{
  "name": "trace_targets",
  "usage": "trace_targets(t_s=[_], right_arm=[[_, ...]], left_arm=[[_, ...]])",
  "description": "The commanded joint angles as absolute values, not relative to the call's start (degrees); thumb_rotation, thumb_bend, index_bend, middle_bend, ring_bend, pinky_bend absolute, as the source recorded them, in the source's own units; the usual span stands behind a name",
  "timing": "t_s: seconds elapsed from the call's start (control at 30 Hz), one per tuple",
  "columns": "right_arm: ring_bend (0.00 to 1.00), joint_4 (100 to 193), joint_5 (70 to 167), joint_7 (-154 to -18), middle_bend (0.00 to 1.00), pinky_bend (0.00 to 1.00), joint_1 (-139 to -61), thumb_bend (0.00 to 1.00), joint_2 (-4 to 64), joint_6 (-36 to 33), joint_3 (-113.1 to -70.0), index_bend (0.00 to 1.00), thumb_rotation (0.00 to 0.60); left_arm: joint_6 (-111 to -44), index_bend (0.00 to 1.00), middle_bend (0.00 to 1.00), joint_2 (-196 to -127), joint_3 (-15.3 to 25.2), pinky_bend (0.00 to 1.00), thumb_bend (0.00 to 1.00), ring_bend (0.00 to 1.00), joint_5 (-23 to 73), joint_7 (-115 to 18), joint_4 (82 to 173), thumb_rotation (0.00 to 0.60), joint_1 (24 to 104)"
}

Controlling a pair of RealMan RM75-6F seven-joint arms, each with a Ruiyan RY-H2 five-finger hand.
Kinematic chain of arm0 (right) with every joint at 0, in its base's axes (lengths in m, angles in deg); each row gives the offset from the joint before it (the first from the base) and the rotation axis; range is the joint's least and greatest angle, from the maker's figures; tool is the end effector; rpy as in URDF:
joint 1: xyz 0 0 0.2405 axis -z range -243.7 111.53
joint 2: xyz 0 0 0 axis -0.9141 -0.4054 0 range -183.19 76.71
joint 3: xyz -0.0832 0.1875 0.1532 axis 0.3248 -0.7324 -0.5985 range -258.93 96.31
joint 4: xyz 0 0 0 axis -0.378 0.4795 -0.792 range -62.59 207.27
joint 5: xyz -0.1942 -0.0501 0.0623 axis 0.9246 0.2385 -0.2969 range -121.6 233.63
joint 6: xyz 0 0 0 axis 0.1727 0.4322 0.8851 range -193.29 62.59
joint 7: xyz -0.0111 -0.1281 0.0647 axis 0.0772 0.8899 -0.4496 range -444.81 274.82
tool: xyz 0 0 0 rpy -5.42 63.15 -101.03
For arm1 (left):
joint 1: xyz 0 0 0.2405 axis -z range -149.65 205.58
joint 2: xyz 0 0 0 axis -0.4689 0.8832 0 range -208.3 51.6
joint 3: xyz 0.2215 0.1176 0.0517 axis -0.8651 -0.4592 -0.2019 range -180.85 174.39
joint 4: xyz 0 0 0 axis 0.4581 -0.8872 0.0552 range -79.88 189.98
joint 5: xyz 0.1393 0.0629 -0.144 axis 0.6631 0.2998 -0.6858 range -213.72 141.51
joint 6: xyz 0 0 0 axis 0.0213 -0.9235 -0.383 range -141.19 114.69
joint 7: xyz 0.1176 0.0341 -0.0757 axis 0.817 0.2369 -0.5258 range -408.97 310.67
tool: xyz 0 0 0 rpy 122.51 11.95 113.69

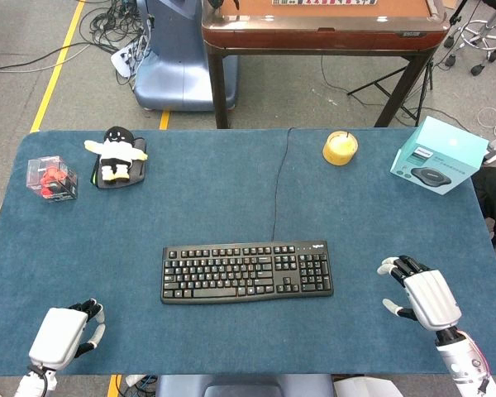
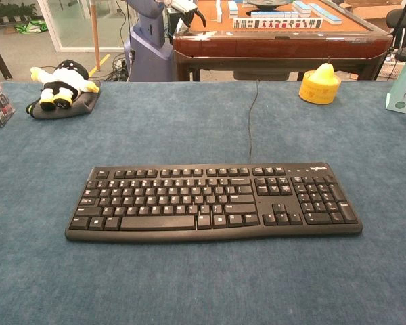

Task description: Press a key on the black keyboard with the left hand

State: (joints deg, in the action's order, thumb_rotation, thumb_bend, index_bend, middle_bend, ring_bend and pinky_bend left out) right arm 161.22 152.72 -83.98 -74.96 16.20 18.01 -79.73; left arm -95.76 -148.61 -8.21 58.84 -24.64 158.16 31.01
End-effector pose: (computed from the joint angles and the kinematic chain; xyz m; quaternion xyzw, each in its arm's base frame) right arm -0.2846 -0.1819 0.1100 0.6796 -0.3551 0.4101 0.4939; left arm -0.2522 0.1361 0.0875 -0.6969 -0.3522 -0.3335 0.5282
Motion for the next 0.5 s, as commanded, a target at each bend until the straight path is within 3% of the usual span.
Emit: trace_targets(t_s=[0.03, 0.23, 0.5], right_arm=[[0.28, 161.17, 152.83, -84.23, 0.34, 0.57, -75.01, 0.03, 16.12, 17.99, -79.64, 0.41, 0.600], [0.28, 161.31, 153.10, -84.50, 0.34, 0.57, -74.99, 0.03, 15.95, 18.27, -79.58, 0.41, 0.600], [0.28, 161.41, 152.94, -84.56, 0.34, 0.57, -75.05, 0.03, 15.90, 18.15, -79.62, 0.41, 0.600]], left_arm=[[-95.86, 0.57, 0.48, -148.60, -8.18, 0.88, 0.36, 0.61, 58.82, -24.40, 158.20, 0.600, 30.95], [-95.86, 0.55, 0.48, -148.68, -8.07, 0.88, 0.36, 0.61, 59.31, -24.27, 158.48, 0.600, 31.17], [-93.67, 0.43, 0.51, -147.12, -7.85, 0.88, 0.36, 0.62, 59.96, -24.40, 161.85, 0.600, 32.94]])
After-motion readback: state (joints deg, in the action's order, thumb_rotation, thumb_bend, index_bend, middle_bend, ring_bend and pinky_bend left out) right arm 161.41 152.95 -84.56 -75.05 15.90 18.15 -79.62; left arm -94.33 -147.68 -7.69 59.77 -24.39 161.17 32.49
